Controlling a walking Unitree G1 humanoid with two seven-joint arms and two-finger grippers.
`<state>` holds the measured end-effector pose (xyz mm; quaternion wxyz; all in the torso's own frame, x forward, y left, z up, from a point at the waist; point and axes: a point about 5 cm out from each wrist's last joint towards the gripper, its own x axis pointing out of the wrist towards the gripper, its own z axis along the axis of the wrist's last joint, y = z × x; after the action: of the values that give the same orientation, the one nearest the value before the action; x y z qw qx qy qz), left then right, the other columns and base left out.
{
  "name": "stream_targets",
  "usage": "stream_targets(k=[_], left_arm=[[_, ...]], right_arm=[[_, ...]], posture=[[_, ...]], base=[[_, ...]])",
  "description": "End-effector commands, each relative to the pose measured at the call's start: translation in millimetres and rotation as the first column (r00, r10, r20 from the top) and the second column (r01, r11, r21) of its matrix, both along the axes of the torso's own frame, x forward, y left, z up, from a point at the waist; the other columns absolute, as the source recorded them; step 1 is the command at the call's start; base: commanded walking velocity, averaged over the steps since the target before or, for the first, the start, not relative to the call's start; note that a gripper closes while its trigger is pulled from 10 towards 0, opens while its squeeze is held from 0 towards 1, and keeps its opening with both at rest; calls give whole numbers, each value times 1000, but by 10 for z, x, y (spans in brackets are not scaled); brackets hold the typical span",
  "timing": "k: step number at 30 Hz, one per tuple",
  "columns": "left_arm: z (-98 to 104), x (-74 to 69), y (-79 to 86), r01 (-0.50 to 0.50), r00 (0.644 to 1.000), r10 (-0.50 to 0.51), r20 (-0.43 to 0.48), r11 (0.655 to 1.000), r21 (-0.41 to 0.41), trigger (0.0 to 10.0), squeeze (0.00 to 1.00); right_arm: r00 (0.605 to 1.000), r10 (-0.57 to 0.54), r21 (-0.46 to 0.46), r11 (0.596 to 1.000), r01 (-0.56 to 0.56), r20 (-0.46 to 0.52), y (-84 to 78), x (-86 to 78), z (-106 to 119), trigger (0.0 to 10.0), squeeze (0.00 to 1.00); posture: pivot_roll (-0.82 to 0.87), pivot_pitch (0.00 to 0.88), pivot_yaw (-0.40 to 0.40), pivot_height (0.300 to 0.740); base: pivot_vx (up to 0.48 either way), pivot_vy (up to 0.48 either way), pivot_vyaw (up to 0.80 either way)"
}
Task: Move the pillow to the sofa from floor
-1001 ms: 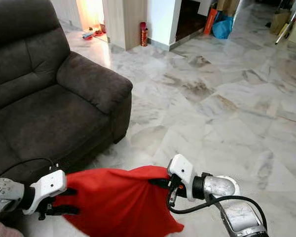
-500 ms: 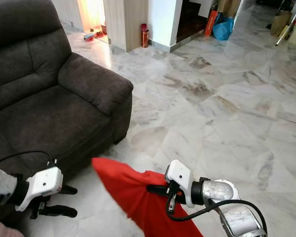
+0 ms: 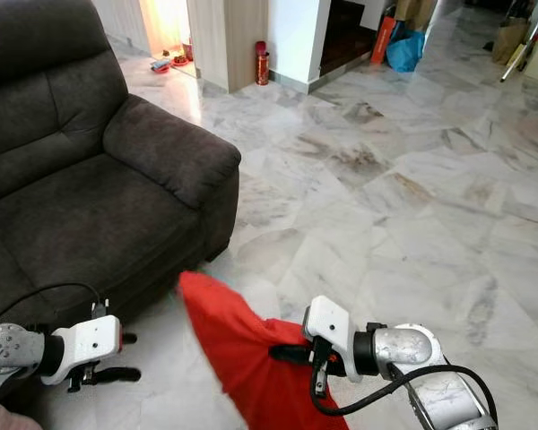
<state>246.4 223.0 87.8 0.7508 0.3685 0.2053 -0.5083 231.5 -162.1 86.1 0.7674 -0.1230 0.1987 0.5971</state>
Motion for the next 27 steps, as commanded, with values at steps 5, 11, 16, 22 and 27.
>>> stream_targets(k=[5, 11, 16, 22, 27], left_arm=[[25, -26, 88, 44, 999, -44, -4, 997, 66, 10000, 0], [-62, -187, 85, 117, 987, -112, -115, 992, 44, 10000, 1000], [-77, -314, -30, 187, 967, -183, -178, 982, 2, 10000, 1000], [-127, -304, 3, 198, 969, -189, -160, 979, 40, 10000, 1000], [-118, -255, -7, 180, 979, -175, -107, 983, 40, 10000, 1000]], right_arm=[[993, 73, 29, 997, -76, 88, 67, -1, 187, 10000, 0], [994, 80, 18, 996, -82, 78, 81, -28, 141, 10000, 0], [994, 81, 17, 996, -83, 80, 93, -20, 132, 10000, 0], [992, 91, 23, 995, -93, 84, 98, -19, 140, 10000, 0], [992, 100, 25, 994, -103, 79, 102, -29, 132, 10000, 0]], posture=[[76, 22, -58, 740], [75, 19, -54, 740], [77, 23, -58, 740], [77, 24, -59, 740], [76, 27, -60, 740]], base=[[0, 0, 0], [0, 0, 0], [0, 0, 0], [0, 0, 0], [0, 0, 0]])
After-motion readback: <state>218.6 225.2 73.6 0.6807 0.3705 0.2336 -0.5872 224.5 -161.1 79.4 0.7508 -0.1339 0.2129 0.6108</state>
